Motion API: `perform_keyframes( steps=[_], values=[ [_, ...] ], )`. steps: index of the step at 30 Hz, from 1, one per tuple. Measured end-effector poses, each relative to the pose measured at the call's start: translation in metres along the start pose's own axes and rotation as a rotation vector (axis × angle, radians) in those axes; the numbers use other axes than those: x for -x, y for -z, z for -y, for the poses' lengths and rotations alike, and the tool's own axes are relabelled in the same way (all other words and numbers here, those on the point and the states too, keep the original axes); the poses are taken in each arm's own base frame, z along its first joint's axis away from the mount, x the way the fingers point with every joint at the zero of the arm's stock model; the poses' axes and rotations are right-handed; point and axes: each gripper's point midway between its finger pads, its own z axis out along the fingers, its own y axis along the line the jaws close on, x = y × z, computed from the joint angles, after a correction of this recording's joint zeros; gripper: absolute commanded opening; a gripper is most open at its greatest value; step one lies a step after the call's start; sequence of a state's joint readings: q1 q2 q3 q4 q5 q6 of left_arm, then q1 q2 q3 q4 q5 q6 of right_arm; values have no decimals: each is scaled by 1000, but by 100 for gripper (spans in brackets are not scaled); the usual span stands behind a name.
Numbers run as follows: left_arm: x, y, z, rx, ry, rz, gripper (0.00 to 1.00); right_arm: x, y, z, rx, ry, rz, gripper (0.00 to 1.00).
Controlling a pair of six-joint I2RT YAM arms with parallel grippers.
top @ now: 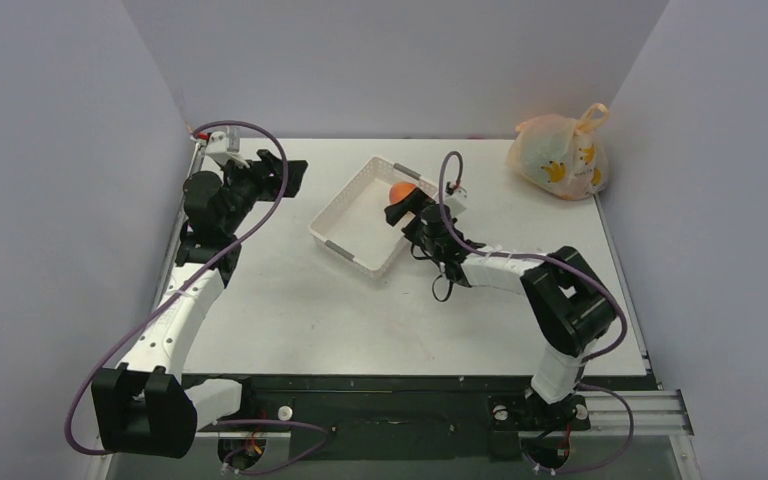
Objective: Take the fake fruits out of the plastic bag
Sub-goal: Move the bin to the center of the board.
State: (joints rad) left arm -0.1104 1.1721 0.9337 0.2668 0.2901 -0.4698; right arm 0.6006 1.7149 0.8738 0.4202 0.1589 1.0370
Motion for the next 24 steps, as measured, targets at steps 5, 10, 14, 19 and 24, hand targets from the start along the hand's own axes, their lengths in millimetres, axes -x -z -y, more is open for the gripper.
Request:
perform_keyframes(
  steps=[5,10,14,19,24],
  values=[
    [2,0,1,-5,-5,6,82,-25,-43,-61,83,-19,2,89],
    [0,0,0,-7,-6,9,82,-45,-80,-112,164,-27,-5,89],
    [-1,-1,0,-7,-9,6,82,-51,-84,-125,170,16,-22,89],
    [-5,-3,0,-10,-11,-4,82,-21,-72,-86,45,128,-14,90],
    [-10,-7,0,-18,-7,-16,82,78,-37,-11,-188,249,107,90]
  ],
)
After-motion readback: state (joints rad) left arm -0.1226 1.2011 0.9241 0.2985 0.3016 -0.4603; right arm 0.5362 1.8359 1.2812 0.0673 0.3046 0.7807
